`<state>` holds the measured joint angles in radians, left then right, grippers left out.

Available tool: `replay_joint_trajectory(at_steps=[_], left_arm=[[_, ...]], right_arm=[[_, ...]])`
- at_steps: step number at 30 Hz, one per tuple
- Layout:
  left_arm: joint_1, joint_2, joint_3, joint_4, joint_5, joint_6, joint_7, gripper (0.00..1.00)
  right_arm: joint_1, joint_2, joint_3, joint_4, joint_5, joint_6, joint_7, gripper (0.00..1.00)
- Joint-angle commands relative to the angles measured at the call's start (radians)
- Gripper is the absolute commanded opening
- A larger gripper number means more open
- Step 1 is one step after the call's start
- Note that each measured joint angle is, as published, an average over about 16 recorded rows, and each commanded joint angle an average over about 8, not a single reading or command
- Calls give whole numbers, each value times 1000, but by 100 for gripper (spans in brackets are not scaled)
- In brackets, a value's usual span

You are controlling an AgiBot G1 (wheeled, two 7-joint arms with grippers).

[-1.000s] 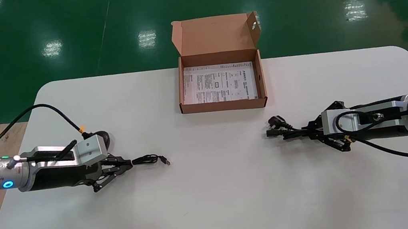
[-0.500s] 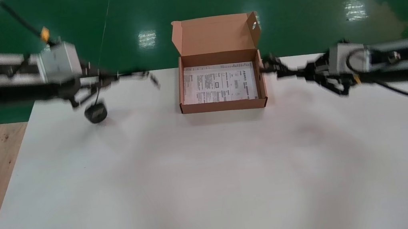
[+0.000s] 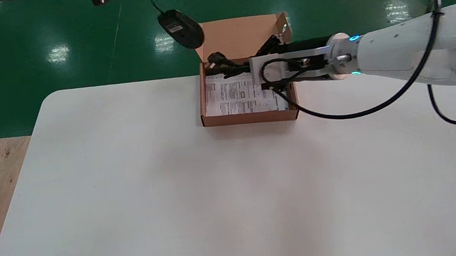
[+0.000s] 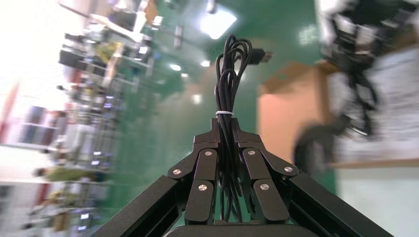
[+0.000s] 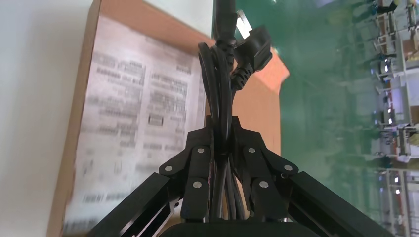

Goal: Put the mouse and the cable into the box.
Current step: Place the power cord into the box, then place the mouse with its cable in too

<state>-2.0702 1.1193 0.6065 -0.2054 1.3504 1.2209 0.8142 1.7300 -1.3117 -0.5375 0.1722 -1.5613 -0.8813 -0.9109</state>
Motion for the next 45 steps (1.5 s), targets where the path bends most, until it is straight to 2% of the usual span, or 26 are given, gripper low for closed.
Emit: replay_joint_trajectory(at_steps=[1,7,15,16,23,24,36,45], left_arm=[[-17,10,-13,21,-15,-25,41,0],[-28,37,-34,76,-35,-129,122,0],[-22,51,-37,140,-36,-165,172,0],[-22,51,-36,146,-34,-163,174,0],[-32,42,-28,173,-24,-129,175,0],[-34,41,-27,176,-22,-124,175,0],[-40,55,-11,197,0,-78,159,0],[26,138,-32,207,-30,-104,152,0]], right_arm=[[-4,-40,-2,-17,-3,41,-17,0],[-32,-55,-27,15,18,75,-24,0],[-62,-56,-90,48,44,90,5,0],[-64,-56,-98,50,47,90,11,5],[-70,-55,-155,68,69,90,48,92],[-70,-55,-162,70,72,92,53,100],[-64,-52,-232,81,127,134,85,100],[-6,-26,-216,-11,192,278,124,100]])
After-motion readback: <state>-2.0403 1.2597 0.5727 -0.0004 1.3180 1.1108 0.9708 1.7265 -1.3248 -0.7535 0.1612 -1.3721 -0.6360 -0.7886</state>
